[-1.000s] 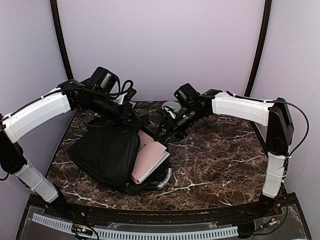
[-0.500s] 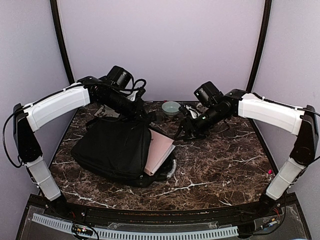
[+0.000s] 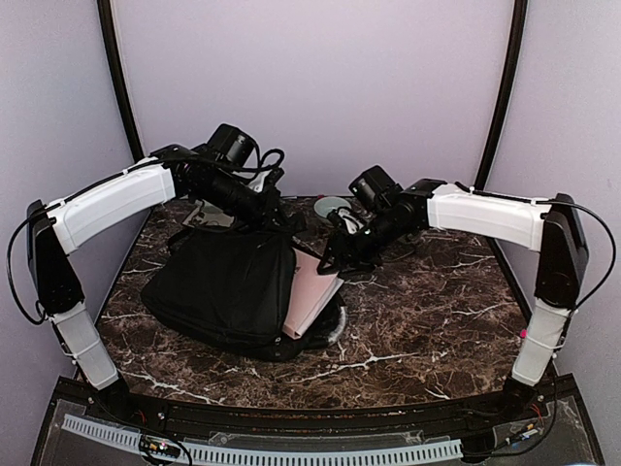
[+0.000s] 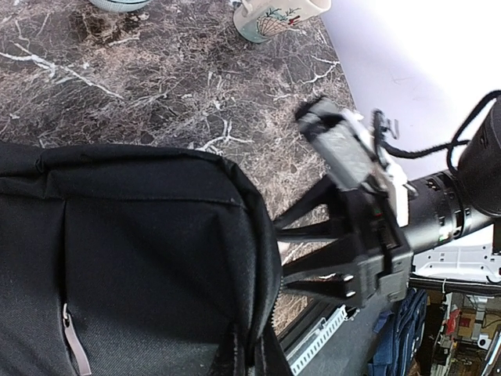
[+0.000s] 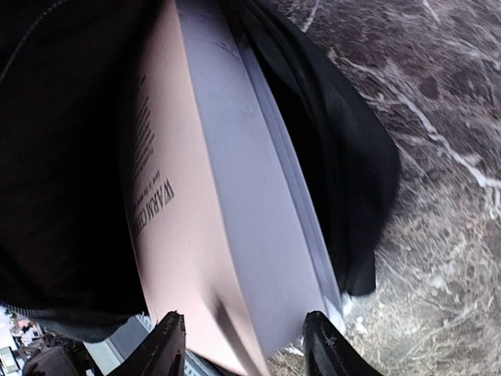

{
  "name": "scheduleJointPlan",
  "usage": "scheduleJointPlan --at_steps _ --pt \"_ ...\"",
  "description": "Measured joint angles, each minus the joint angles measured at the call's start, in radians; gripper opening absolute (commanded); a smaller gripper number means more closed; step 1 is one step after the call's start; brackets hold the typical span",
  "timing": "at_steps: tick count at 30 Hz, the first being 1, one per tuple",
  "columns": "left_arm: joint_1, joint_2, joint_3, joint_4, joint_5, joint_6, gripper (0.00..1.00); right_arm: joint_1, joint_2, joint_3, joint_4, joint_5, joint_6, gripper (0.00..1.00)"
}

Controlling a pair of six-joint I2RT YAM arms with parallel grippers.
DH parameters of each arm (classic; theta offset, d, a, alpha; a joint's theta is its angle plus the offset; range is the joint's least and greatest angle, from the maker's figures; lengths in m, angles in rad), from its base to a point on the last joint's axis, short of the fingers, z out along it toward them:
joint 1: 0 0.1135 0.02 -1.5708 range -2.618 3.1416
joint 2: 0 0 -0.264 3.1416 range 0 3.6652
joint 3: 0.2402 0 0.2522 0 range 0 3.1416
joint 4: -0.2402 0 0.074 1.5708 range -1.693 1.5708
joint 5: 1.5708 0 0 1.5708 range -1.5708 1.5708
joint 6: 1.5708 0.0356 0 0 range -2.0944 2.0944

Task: Pack the student bag
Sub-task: Place the book in the largest pocket of the bag, then adjust the book in the largest pocket of the bag.

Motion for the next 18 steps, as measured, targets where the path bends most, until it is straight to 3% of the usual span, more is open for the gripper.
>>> scheduleJointPlan --at_steps 13,18 --pt "0.0 -0.078 -0.09 0.034 0.026 -0.018 0.0 0.077 0.286 0.329 -0.011 -0.055 0.003 0.49" --pt "0.002 -0.098 -0.094 0.034 0.008 -0.022 0.0 0.077 0.304 0.395 -0.058 -0.047 -0.006 0.52"
